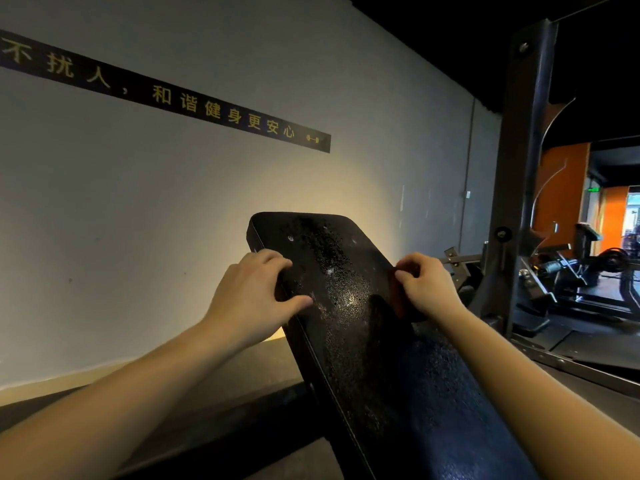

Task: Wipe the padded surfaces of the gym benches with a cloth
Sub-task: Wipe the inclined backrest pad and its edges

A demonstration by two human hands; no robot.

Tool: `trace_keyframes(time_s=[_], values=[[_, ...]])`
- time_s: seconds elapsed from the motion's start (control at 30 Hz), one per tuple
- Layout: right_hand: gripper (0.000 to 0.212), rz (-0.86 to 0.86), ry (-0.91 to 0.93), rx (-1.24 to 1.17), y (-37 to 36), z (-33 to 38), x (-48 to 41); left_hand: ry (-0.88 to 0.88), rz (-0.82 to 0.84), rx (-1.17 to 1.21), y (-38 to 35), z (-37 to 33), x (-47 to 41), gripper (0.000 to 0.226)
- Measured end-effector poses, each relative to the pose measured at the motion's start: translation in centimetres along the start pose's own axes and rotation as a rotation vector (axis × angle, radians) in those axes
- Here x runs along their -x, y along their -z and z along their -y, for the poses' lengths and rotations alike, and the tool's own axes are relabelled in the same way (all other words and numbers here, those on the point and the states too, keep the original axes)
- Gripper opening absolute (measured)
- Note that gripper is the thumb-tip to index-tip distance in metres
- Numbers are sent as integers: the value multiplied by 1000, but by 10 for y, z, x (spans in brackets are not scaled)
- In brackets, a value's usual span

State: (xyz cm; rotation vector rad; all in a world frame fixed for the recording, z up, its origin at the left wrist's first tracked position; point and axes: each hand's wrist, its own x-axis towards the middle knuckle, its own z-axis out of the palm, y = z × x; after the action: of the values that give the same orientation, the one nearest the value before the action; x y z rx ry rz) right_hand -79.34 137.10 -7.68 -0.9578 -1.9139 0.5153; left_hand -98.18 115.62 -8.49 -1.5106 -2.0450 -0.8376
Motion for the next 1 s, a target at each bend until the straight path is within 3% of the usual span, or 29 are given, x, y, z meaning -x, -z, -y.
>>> trace_keyframes(time_s=[0.17,0.27,0.37,0.47,0.53,0.6,0.67,0.73,0.87,0.93,1.0], values=[[21,-103,-87,192,-45,8,-21,18,126,34,-2,28,-16,102],[21,-98,102,156,-71,47,-13,22,117,103,-8,41,-19,113],[20,30,392,151,-85,81,21,8,67,86,-17,52,-22,118],[17,108,607,164,-72,66,55,-49,28,87,-26,62,-22,118],[17,50,555,202,-57,37,41,-88,21,96,-30,65,-21,113],[16,-40,389,321,-49,12,-4,-100,12,113,-34,66,-21,110],[18,-98,183,369,-49,7,-46,-104,11,120,-36,67,-21,109],[21,-154,131,307,-63,21,-64,-103,18,116,-36,68,-21,109],[22,15,423,194,-97,80,-3,-87,34,96,-33,68,-21,110],[22,99,595,239,-87,80,35,-82,28,80,-33,67,-22,112],[21,71,616,291,-68,54,36,-86,17,70,-32,66,-22,113]])
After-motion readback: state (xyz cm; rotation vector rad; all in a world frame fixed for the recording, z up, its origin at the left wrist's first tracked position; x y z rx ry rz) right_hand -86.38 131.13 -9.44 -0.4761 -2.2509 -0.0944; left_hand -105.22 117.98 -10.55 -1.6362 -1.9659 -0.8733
